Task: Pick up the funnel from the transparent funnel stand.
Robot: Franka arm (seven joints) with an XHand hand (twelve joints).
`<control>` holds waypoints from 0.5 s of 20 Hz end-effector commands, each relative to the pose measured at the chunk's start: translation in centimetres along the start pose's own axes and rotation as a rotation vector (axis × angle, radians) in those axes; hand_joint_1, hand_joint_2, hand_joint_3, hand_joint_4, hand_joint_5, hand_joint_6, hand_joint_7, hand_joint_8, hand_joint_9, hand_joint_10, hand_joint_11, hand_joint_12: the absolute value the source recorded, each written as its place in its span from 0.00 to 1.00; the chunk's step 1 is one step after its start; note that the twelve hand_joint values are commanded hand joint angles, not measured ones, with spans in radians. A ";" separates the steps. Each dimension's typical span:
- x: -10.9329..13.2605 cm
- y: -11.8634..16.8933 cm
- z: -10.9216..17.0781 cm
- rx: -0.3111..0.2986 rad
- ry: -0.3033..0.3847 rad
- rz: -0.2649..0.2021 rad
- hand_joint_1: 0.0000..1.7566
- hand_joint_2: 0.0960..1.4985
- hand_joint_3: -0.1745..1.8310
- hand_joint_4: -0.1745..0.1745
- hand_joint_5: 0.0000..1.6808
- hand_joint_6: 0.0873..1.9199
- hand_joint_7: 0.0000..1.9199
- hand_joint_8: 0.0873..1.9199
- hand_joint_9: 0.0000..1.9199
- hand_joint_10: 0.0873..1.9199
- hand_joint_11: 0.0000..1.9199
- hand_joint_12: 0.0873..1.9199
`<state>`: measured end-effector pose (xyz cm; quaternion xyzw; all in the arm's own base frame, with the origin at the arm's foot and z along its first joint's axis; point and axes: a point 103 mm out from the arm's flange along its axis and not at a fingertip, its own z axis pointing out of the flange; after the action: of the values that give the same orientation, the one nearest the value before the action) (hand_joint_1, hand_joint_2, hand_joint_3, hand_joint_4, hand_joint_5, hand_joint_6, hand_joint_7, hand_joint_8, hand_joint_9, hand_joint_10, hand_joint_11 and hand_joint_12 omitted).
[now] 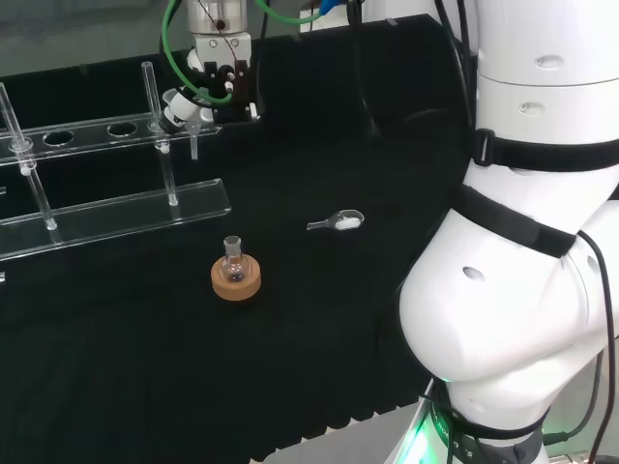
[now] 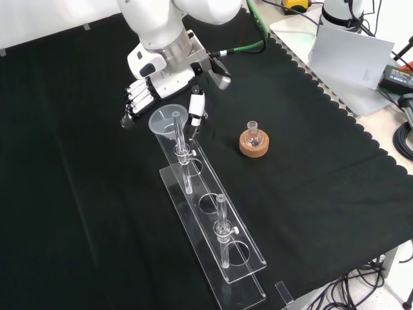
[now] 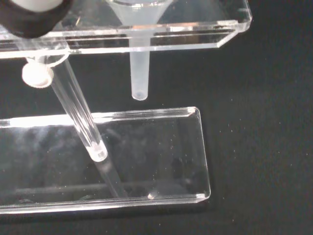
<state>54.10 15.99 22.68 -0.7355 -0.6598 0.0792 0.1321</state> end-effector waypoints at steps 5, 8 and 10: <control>-0.7 0.4 0.8 0.049 0.023 0.026 0.40 0.45 0.11 0.45 0.10 0.00 0.09 0.25 0.03 0.38 0.00 0.73; -1.0 0.3 0.8 0.040 0.063 0.026 0.40 0.45 0.11 0.44 0.11 0.00 0.12 0.26 0.04 0.39 0.00 0.73; -1.0 0.2 0.8 0.020 0.090 0.048 0.41 0.45 0.11 0.41 0.13 0.00 0.17 0.28 0.07 0.39 0.00 0.73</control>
<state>54.07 15.45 21.73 -0.7421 -0.6458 0.0817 0.1599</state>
